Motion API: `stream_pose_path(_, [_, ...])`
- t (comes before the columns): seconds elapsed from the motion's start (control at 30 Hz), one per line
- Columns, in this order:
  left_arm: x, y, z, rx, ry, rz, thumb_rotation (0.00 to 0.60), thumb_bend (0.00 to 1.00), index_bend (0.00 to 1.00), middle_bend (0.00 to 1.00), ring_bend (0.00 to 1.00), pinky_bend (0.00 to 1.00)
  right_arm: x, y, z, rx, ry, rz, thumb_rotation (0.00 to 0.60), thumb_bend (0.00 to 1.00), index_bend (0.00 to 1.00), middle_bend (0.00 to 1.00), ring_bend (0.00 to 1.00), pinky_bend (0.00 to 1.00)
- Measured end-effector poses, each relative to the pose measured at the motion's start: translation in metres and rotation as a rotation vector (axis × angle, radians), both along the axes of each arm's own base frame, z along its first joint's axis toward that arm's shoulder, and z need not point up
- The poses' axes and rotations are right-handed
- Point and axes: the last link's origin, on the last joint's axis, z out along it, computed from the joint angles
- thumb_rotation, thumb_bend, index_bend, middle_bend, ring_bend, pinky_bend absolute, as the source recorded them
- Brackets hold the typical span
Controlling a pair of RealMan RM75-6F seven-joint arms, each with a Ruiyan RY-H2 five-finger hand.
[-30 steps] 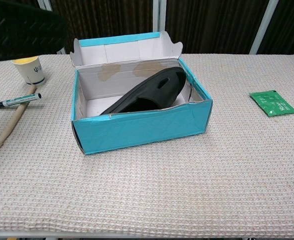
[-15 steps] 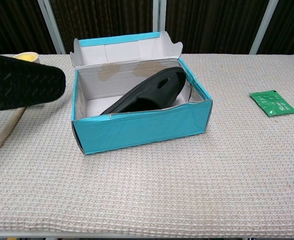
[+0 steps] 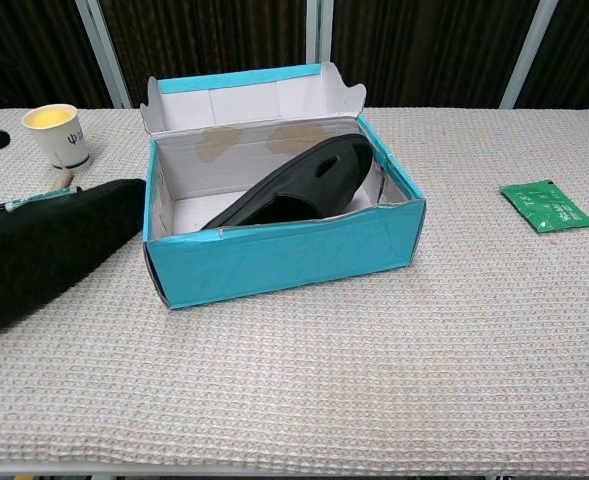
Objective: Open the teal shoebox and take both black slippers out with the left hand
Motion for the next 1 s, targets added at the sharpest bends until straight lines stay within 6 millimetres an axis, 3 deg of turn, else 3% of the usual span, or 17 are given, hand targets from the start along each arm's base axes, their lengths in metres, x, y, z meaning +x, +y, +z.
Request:
stream_pose_path(0.1, [0.006,0.005,0.008,0.030,-0.013,-0.030,0.356,0.16,0.08,0.05,0.00,0.14,0.000,-0.001,-0.001,0.007,-0.001,-0.002,0.600,0.01,0.04,0.02,0.00,0.00])
stream_pose_path(0.27, [0.017,0.017,0.013,0.043,-0.063,-0.045,0.569,0.15,0.09,0.06,0.00,0.14,-0.001,-0.003,-0.003,0.022,0.001,-0.004,0.600,0.01,0.04,0.02,0.00,0.00])
stream_pose_path(0.33, [0.021,0.021,0.011,0.032,-0.066,-0.052,0.600,0.15,0.12,0.10,0.01,0.16,-0.001,-0.004,-0.004,0.027,0.001,-0.004,0.600,0.01,0.04,0.02,0.00,0.00])
stream_pose_path(0.57, [0.059,0.043,-0.006,-0.051,-0.040,-0.162,0.600,0.15,0.17,0.14,0.05,0.21,0.002,-0.010,-0.004,0.030,0.007,0.004,0.600,0.01,0.04,0.02,0.00,0.00])
stream_pose_path(0.8, [0.114,0.057,-0.056,-0.186,0.061,-0.334,0.600,0.15,0.15,0.14,0.05,0.22,-0.003,-0.011,-0.001,0.022,0.009,-0.019,0.600,0.01,0.04,0.02,0.00,0.00])
stream_pose_path(1.0, [0.143,0.066,-0.095,-0.262,0.106,-0.369,0.600,0.15,0.14,0.14,0.05,0.22,-0.008,-0.012,-0.001,0.023,0.006,-0.039,0.600,0.01,0.04,0.02,0.00,0.00])
